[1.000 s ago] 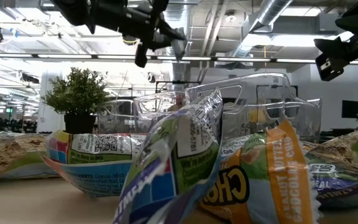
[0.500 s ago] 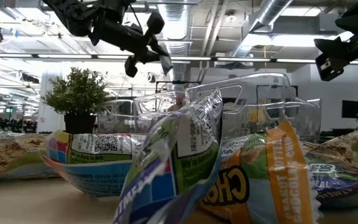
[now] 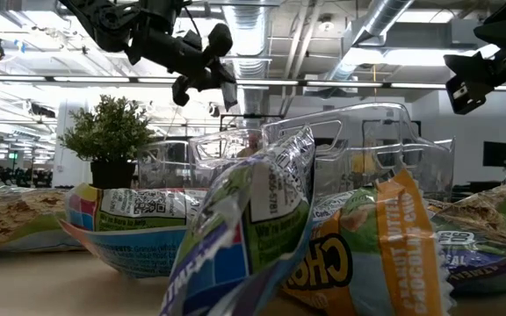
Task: Pick and place Granola Bars by type
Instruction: Put the blue granola bar into the top transparent bin
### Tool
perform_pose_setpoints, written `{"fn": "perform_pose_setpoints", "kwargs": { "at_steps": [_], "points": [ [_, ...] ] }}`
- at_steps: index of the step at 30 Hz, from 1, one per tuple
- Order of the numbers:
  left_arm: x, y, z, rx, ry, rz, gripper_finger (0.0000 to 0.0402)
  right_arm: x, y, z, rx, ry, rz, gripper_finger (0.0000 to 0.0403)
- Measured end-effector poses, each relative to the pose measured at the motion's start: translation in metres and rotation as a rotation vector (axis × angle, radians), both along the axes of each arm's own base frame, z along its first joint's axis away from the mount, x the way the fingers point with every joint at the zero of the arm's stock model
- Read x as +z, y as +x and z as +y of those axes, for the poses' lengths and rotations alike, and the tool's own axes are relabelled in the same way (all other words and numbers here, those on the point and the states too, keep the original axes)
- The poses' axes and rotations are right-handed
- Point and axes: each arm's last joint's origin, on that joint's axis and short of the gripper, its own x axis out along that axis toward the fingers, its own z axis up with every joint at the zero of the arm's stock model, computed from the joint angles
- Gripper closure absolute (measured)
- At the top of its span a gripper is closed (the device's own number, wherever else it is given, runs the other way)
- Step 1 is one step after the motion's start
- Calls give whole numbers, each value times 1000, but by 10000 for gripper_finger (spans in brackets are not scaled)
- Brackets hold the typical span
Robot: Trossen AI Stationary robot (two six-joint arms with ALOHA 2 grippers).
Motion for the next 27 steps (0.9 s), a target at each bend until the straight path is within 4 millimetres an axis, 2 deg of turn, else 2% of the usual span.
{"fn": "perform_pose_setpoints", "kwargs": {
  "at_steps": [9, 13, 21, 27],
  "points": [
    [-17, -2, -2, -81, 81, 300, 365, 0, 0, 0, 0, 0, 0, 219],
    [-24, -3, -3, -105, 55, 410, 365, 0, 0, 0, 0, 0, 0, 219],
    [-21, -8, -4, -135, 16, 701, 365, 0, 0, 0, 0, 0, 0, 219],
    [-28, -10, -8, -174, -81, 808, 365, 0, 0, 0, 0, 0, 0, 219]
  ]
}}
